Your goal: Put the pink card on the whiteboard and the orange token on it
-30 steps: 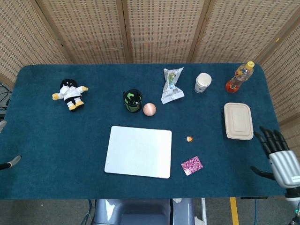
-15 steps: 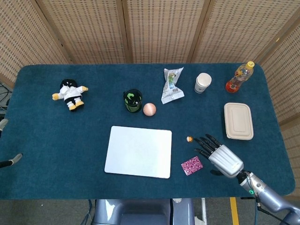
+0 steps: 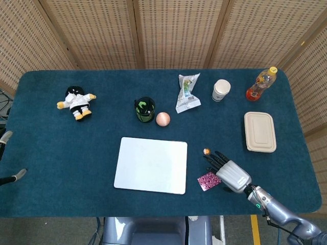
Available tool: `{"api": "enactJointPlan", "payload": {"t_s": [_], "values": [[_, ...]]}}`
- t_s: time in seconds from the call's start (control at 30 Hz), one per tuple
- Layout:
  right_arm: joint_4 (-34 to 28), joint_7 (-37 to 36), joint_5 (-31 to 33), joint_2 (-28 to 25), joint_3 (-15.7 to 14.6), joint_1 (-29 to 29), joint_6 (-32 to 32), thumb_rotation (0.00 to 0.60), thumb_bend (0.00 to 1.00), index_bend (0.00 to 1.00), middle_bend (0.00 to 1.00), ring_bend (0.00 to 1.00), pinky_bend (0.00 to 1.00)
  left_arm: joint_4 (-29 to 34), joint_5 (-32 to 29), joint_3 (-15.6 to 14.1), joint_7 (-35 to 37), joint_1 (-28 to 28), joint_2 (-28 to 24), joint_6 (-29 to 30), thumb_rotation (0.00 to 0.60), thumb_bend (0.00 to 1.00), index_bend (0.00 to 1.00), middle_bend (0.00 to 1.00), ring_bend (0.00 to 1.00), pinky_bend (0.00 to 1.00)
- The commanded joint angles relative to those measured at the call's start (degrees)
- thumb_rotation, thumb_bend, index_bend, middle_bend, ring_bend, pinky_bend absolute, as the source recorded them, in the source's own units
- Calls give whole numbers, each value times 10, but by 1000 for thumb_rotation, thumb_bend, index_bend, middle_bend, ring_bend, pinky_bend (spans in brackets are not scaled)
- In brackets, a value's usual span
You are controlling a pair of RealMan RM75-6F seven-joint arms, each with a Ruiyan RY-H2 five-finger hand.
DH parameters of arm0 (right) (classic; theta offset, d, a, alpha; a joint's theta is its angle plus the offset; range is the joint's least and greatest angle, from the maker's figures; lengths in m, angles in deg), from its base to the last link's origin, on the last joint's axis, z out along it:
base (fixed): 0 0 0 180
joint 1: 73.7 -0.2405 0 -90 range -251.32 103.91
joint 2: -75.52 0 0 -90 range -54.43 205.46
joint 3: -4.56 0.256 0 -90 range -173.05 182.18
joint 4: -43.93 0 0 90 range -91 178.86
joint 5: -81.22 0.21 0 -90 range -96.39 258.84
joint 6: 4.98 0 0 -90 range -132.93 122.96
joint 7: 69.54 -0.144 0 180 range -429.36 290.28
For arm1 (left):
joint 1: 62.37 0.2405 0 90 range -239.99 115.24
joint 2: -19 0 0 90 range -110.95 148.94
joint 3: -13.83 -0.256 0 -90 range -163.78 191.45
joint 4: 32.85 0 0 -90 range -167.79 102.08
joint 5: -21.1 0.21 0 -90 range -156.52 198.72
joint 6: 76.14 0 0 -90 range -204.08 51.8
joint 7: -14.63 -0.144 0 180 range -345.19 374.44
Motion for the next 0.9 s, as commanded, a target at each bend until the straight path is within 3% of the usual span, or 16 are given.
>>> {"api": "enactJointPlan", "payload": {"t_s": [0.03, 0.9], "values": [[-3, 11, 12, 5, -3, -2, -8, 600, 162, 243, 0, 0, 0, 0, 0, 0, -1, 0, 0, 0, 600, 0, 0, 0, 0, 0], [-45, 76, 117, 27, 3, -24, -75, 600, 207, 264, 0, 0, 0, 2, -3, 0, -9, 0, 3, -4, 600, 0, 0, 0, 0, 0]]}}
